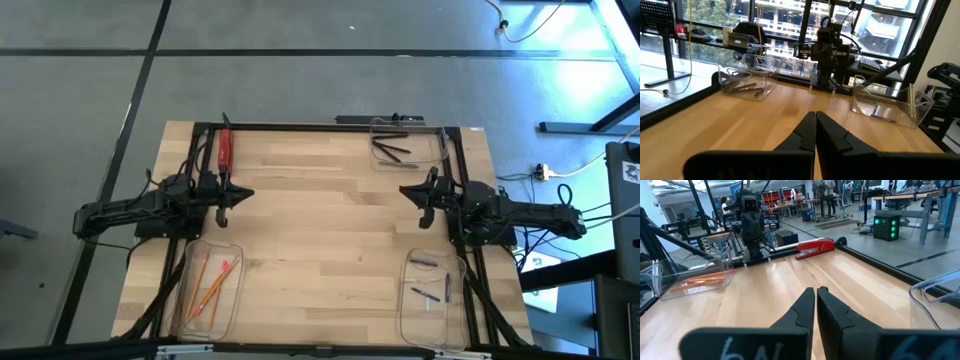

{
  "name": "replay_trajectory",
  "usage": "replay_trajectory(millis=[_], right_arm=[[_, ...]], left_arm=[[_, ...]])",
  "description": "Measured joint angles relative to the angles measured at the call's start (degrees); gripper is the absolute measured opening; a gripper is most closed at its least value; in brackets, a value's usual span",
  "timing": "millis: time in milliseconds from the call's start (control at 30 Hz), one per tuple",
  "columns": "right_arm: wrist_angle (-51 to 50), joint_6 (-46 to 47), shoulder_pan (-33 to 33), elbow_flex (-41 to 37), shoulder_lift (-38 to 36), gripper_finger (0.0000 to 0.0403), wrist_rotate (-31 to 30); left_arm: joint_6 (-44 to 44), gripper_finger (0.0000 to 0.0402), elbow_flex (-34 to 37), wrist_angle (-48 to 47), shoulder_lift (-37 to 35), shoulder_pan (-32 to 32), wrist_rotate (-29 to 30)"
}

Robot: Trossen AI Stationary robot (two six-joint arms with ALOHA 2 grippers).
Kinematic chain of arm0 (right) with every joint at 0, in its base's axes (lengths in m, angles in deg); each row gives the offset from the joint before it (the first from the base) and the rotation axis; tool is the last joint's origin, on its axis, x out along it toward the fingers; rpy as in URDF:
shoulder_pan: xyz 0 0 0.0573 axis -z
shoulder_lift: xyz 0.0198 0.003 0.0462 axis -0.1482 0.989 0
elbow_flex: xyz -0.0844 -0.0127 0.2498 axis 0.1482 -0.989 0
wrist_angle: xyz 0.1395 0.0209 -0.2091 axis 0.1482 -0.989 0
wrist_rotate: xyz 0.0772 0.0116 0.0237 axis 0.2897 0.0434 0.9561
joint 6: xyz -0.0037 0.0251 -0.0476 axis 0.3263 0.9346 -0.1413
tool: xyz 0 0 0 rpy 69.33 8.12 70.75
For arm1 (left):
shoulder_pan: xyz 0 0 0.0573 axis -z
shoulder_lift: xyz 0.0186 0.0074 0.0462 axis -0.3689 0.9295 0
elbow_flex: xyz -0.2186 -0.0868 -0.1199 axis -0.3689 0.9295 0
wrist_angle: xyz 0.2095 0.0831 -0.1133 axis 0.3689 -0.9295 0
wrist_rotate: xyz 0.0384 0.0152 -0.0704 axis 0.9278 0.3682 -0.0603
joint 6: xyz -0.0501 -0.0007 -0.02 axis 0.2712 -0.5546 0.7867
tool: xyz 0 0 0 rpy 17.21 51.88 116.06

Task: Sort crayons/erasers/pens/pencils in bins
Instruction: Return to Home Position

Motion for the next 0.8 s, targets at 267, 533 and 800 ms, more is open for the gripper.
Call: replay_trajectory(millis=[267,533,800], right_arm=[[0.00,0.07,0.00,0.01,0.00,0.0018,0.00],[0.00,0.02,0.00,0.01,0.00,0.0017,0.00],[0.00,-0.02,-0.02,0.01,0.00,0.0017,0.00]], left_arm=[[0.01,0.0000,0.00,-0.02,0.00,0.00,0.03],[0.00,0.0000,0.00,-0.04,0.00,-0.02,0.05],[0.01,0.0000,0.00,-0.04,0.00,-0.02,0.05]])
